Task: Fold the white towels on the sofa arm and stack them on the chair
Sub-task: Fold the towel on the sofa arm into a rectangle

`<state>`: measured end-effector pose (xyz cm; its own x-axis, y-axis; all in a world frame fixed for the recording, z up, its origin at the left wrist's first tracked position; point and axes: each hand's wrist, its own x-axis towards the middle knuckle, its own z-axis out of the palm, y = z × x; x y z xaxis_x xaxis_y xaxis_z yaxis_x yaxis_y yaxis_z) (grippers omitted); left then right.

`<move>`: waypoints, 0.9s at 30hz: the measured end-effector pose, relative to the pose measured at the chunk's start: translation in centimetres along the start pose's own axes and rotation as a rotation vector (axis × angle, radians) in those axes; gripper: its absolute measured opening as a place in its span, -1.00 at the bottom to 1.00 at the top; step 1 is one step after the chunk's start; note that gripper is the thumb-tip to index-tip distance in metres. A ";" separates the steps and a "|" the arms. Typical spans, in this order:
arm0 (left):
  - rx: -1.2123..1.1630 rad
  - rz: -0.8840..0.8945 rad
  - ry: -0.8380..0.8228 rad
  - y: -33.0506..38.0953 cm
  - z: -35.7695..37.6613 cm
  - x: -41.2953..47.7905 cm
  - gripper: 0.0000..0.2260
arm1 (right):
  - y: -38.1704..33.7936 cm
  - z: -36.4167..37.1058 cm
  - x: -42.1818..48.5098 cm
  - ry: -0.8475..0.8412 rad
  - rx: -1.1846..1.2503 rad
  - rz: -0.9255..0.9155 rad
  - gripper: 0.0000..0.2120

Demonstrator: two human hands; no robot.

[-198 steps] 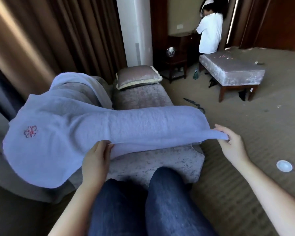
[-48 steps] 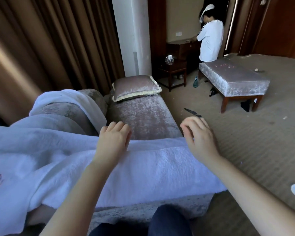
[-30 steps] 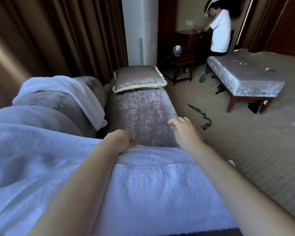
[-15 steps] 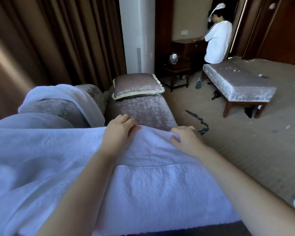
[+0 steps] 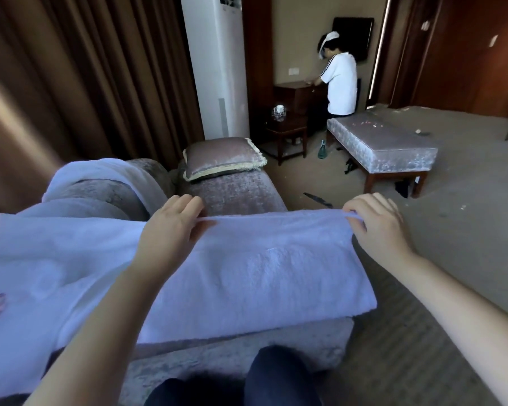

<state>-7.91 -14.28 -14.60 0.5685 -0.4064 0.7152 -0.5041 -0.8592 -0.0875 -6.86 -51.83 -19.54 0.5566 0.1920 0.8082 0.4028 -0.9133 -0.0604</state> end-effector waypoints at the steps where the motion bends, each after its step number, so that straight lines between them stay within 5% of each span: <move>1: 0.010 0.025 -0.008 0.6 -0.6 -0.9 -0.79 | -0.4 -0.7 -1.1 0.011 0.005 -0.008 -0.85; 15: 0.065 0.242 -0.204 4.8 -0.6 -11.8 -0.89 | -2.6 -2.0 -11.7 -0.188 -0.036 -0.127 -0.76; 18: 0.115 0.193 -0.258 4.9 0.4 -12.3 -0.74 | -2.4 -1.3 -12.4 -0.278 -0.110 -0.033 -0.63; 22: -0.009 -0.012 -0.229 5.5 -0.3 -11.6 -0.71 | -2.3 -1.5 -12.7 -0.326 -0.117 0.084 -0.84; 27: -0.027 -0.042 -0.123 6.0 0.8 -6.8 -0.74 | -4.5 -1.7 -10.7 -0.224 -0.098 0.194 -0.70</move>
<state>-14.30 -16.86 -20.55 0.6639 -0.4068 0.6275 -0.4945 -0.8683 -0.0397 -15.90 -50.44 -26.93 0.7671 0.0747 0.6372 0.2070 -0.9689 -0.1355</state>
